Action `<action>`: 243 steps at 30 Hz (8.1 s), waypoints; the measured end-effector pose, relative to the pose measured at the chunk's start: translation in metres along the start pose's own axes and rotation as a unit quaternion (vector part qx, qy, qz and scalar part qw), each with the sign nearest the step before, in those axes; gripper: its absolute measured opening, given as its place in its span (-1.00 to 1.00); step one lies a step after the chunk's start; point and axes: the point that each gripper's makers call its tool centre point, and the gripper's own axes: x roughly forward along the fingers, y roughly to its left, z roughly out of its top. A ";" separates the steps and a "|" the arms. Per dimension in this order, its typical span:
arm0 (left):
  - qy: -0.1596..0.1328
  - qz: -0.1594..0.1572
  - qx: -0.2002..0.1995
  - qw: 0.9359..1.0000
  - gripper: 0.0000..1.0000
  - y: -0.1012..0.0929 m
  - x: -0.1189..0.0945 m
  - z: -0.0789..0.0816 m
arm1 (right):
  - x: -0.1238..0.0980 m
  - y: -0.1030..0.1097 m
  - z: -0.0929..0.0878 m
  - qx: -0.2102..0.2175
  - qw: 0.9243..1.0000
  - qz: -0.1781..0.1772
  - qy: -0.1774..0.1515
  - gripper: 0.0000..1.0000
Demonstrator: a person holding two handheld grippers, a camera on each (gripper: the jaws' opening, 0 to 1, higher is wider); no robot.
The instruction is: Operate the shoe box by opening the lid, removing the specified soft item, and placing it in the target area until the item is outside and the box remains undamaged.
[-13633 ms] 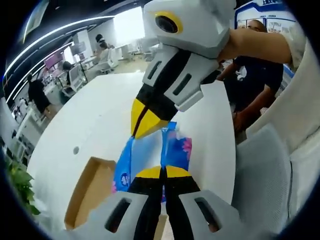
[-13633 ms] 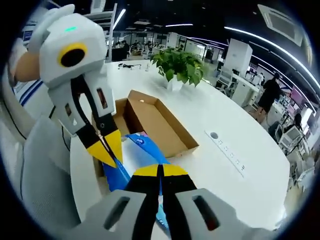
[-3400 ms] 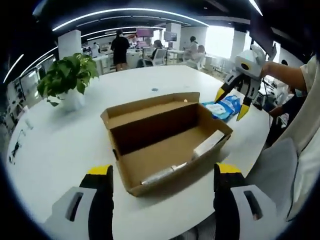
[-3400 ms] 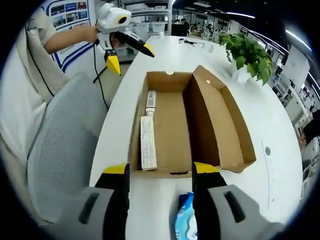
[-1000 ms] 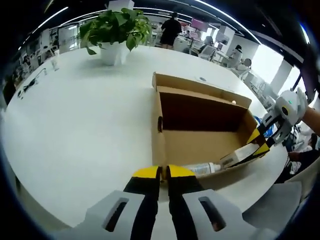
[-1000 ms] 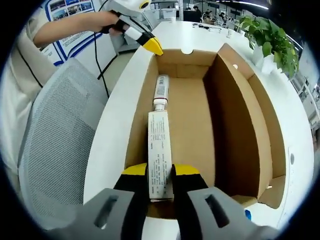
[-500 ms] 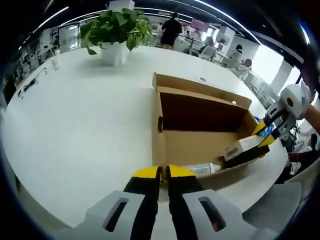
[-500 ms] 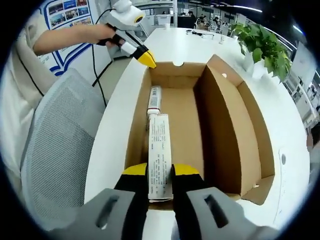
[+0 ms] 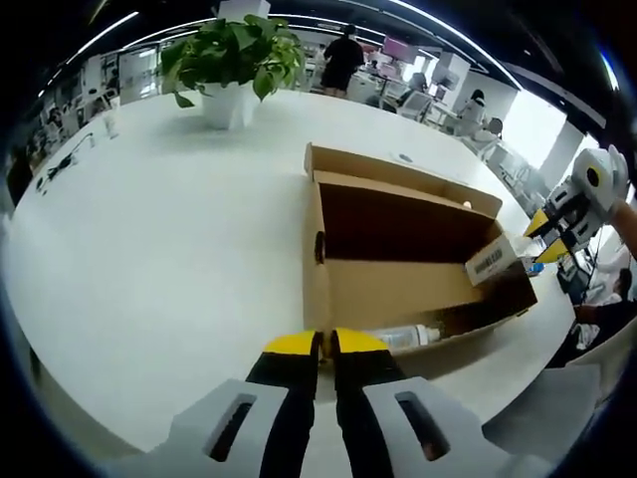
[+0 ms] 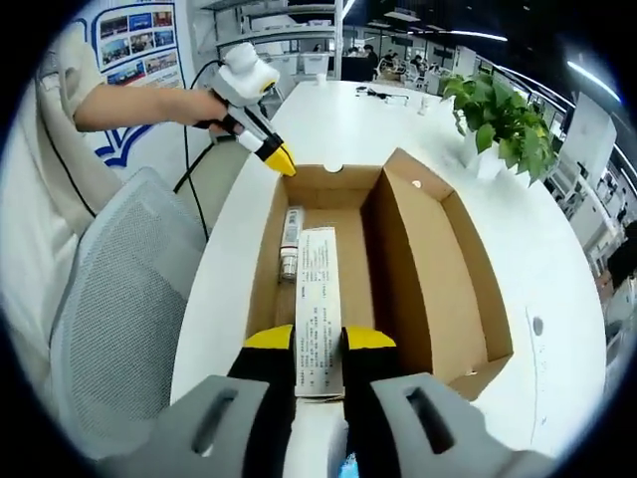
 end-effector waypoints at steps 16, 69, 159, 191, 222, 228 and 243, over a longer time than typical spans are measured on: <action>0.007 0.004 0.006 1.000 -0.96 -0.001 0.000 0.001 | -0.062 -0.029 0.002 -0.003 0.999 -0.039 -0.028 -0.72; 0.034 0.003 0.023 0.999 -0.95 -0.002 0.002 0.000 | -0.177 -0.114 -0.167 0.014 0.990 -0.112 0.087 -0.71; 0.050 0.008 0.061 0.997 -0.94 -0.001 0.006 0.001 | -0.176 -0.148 -0.325 -0.016 0.964 -0.086 0.251 -0.63; 0.040 -0.056 0.209 0.975 -0.54 -0.033 0.001 0.038 | -0.194 -0.089 -0.229 0.145 0.959 -0.239 0.042 -0.24; 0.216 -0.222 0.460 0.833 -0.36 -0.066 0.040 0.015 | -0.176 0.029 -0.178 0.269 0.910 -0.307 -0.075 0.38; 0.229 -0.251 0.492 0.802 -0.32 -0.074 0.042 0.010 | -0.175 0.050 -0.171 0.300 0.895 -0.312 -0.104 0.55; 0.266 -0.283 0.551 0.738 -0.19 -0.069 0.051 -0.010 | -0.183 0.083 -0.132 0.293 0.888 -0.325 -0.142 0.92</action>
